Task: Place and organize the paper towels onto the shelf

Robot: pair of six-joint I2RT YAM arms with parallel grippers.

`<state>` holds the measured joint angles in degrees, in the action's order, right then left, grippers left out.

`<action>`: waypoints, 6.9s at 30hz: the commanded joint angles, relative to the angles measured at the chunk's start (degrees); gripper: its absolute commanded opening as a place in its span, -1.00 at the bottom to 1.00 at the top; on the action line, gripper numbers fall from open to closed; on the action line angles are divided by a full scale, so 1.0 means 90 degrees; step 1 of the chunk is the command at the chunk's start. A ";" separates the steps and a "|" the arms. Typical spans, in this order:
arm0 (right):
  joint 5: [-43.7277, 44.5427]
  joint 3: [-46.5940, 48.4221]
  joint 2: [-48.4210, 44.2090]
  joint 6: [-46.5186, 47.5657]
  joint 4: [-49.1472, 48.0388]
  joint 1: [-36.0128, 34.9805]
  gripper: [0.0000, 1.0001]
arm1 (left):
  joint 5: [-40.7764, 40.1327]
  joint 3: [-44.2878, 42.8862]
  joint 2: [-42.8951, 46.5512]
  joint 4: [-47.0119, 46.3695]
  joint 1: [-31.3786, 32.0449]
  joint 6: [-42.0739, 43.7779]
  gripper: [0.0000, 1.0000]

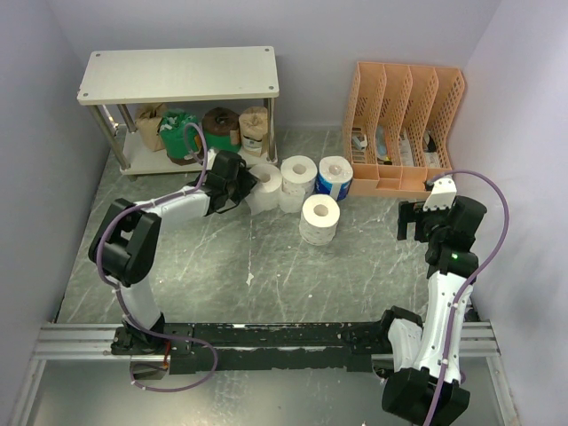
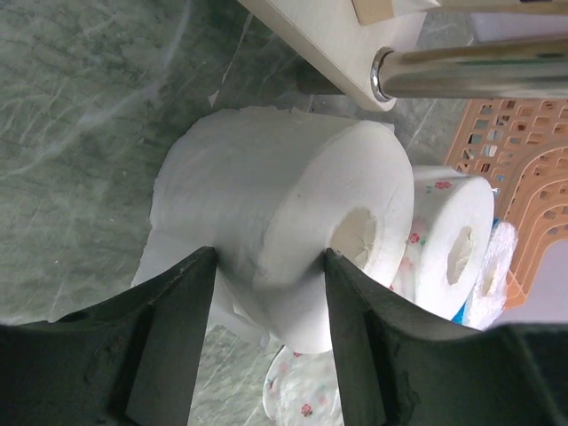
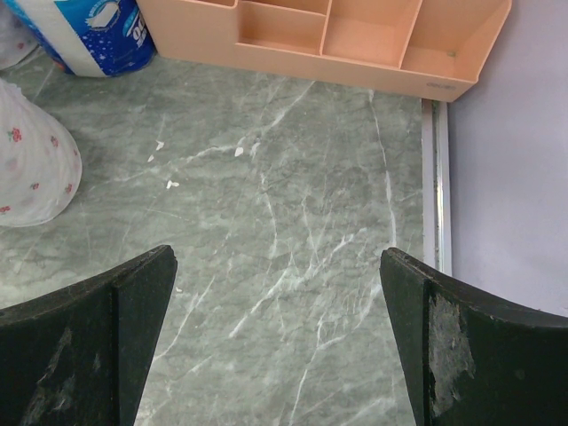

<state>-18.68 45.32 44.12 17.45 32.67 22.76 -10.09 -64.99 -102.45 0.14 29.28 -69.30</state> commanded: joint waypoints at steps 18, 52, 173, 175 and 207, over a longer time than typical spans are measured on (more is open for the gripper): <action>-0.0005 -0.0007 -0.0040 0.0043 -0.0026 -0.0011 1.00 | 0.0402 -0.0057 0.0026 -0.0604 -0.0003 0.0454 -0.87; -0.0132 0.0003 -0.0100 0.0089 0.0004 -0.0020 1.00 | 0.0405 -0.2372 0.3142 0.3028 -0.1126 0.1305 -0.87; 0.0097 -0.0053 -0.0053 0.0013 -0.0083 0.0000 1.00 | -0.0262 -0.2732 -0.1532 0.1042 0.0956 -0.0222 0.55; 0.0088 -0.0049 -0.0053 0.0010 -0.0070 0.0000 1.00 | -0.0233 -0.2748 -0.1591 0.0950 0.0972 -0.0227 0.52; 0.0039 -0.0055 -0.0078 0.0040 -0.0059 0.0000 1.00 | 0.0013 -0.2680 -0.0514 0.0751 0.1390 0.1041 -0.86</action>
<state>-18.02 45.30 44.12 17.63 32.86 22.76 -11.81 -88.84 -117.30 5.56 39.88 -65.25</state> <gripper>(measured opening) 0.999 0.171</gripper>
